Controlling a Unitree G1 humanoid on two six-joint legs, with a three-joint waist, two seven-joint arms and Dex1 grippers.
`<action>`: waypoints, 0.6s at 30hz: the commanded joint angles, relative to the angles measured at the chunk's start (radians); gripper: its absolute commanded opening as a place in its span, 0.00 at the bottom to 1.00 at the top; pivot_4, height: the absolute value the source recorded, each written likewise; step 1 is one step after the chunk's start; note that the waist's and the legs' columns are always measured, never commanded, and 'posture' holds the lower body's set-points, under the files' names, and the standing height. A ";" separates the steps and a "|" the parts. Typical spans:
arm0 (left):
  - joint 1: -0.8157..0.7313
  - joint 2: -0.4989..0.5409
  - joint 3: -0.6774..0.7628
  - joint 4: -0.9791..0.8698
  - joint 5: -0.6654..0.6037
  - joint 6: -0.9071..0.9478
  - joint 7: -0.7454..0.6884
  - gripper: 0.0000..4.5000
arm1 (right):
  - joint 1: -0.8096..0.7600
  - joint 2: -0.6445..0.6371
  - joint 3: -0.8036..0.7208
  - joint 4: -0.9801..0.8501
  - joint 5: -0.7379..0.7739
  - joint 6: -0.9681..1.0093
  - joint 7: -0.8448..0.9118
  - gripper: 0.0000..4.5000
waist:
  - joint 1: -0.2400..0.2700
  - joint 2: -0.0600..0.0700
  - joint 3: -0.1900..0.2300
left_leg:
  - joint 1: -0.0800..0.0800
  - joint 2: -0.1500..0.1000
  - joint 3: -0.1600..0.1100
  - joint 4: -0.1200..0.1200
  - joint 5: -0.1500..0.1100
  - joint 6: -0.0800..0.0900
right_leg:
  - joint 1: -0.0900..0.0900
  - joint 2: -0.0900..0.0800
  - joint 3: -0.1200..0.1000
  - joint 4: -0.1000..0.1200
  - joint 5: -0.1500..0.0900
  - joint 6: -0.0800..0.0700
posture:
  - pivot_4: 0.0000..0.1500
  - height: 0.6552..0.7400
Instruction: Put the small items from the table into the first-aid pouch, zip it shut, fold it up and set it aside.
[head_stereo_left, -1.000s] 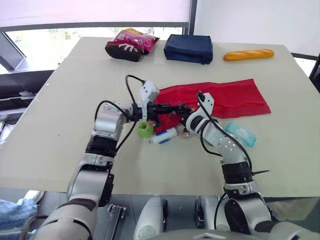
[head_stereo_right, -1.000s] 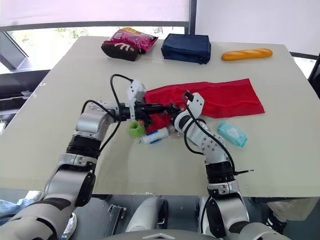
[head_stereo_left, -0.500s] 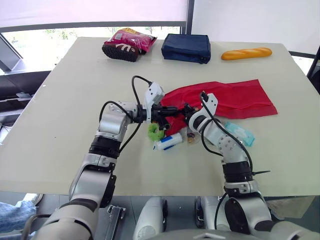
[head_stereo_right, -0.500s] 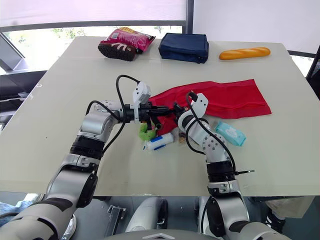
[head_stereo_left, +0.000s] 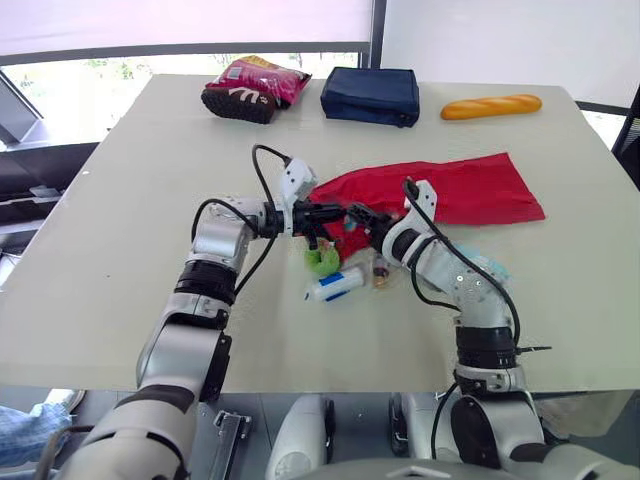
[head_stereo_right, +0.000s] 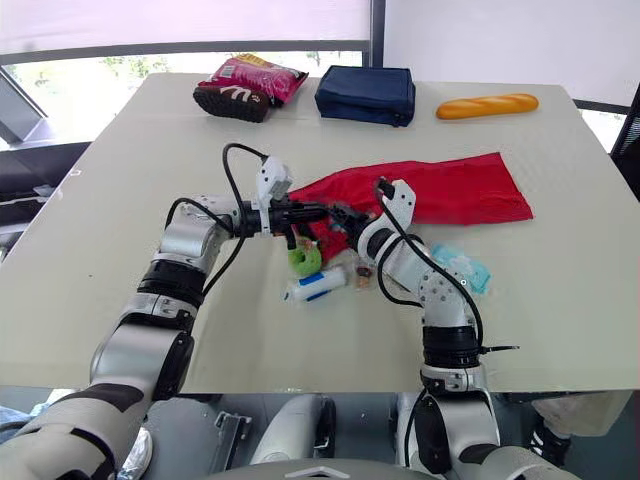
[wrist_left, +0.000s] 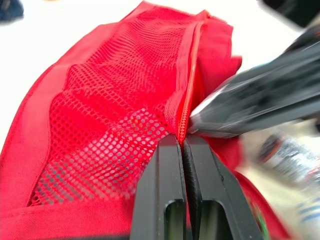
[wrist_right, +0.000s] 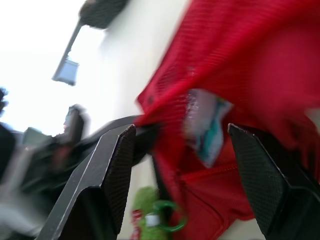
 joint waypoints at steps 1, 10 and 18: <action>-0.034 0.002 0.010 0.021 0.009 -0.042 0.002 0.00 | 0.007 0.003 -0.012 -0.058 0.045 0.048 0.018 0.70 | 0.001 0.000 0.000 | 0.000 0.000 0.000 0.000 0.000 0.000 | 0.000 0.000 0.000 0.000 0.000 0.000 | 1.00 0.72; -0.048 0.022 0.013 0.075 0.039 -0.100 -0.002 0.00 | 0.029 -0.124 -0.005 -0.210 0.034 0.034 0.235 0.70 | 0.003 0.000 0.000 | 0.000 0.000 0.000 0.000 0.000 0.000 | 0.000 0.000 0.000 0.000 0.000 0.000 | 1.00 0.72; -0.036 0.125 -0.001 0.137 0.084 -0.184 -0.082 0.00 | 0.229 -0.592 0.064 -0.518 -0.217 -0.168 0.787 0.82 | 0.004 0.000 0.000 | -0.001 -0.001 0.001 0.000 0.000 0.001 | 0.000 0.000 0.000 -0.003 0.000 0.001 | 1.00 0.72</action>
